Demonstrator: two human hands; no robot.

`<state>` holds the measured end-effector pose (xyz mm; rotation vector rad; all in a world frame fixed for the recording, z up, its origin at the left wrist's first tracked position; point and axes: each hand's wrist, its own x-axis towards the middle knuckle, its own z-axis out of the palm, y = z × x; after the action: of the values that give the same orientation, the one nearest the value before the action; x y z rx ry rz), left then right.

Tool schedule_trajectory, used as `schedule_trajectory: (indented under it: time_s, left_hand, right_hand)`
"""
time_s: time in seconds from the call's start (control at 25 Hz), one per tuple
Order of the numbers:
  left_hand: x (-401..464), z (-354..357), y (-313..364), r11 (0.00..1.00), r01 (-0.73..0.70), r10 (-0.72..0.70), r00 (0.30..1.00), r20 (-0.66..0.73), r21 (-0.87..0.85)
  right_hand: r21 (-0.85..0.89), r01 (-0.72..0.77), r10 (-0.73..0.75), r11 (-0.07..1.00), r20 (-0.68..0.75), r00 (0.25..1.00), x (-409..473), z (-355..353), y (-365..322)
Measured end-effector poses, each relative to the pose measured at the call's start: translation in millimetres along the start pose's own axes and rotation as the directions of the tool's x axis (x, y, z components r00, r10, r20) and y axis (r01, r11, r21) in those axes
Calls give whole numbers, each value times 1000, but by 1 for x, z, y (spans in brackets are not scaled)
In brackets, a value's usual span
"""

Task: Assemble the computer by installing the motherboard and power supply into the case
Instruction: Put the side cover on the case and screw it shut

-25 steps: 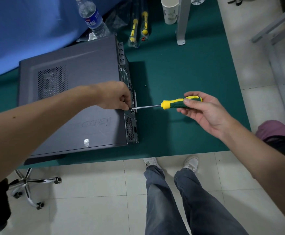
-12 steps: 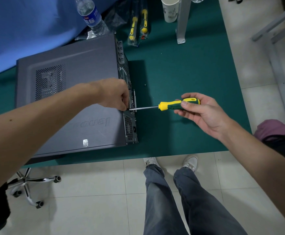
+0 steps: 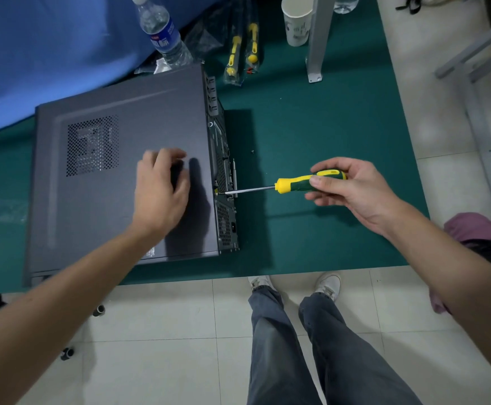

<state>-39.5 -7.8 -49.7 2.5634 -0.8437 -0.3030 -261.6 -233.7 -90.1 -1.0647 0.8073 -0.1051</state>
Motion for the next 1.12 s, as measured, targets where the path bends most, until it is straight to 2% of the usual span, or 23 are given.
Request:
schedule_trajectory:
  time_s: [0.16,0.28,0.4,0.52,0.64,0.76,0.8,0.92,1.0,1.12]
  left_hand:
    - [-17,31,-8,976,45,-33,998,-60,212]
    - [-17,39,-10,963,39,-21,997,-72,267]
    - [-20,41,-12,955,35,-9,996,-88,295]
    - [-20,42,-11,949,34,-4,995,-98,313]
    - [-18,41,-12,944,39,-6,995,-102,326]
    - [-18,40,-12,943,47,-10,994,-113,329]
    - [-19,40,-12,943,50,-12,993,-117,329]
    - [-17,40,-11,947,56,-19,993,-120,317]
    - [-17,40,-10,949,59,-22,992,-122,310]
    - [-17,39,-9,950,63,-26,992,-123,307]
  right_hand:
    - [-317,2,-25,948,-68,997,8,-1,-3]
    - [-320,33,-37,947,-6,999,7,-4,-3]
    - [-426,59,-59,903,13,998,3,-4,-1]
    - [-264,-17,17,964,-1,1000,7,2,-8]
    - [-380,-71,88,922,29,996,15,2,-16]
    - [-235,-110,141,966,119,983,16,-5,-17]
    - [-205,-109,134,973,109,985,14,-5,-16]
    - [-361,-131,138,923,-5,990,10,0,-14]
    - [-438,-161,176,885,-5,984,9,2,-13]
    - [-199,-126,141,972,64,988,8,-2,-16]
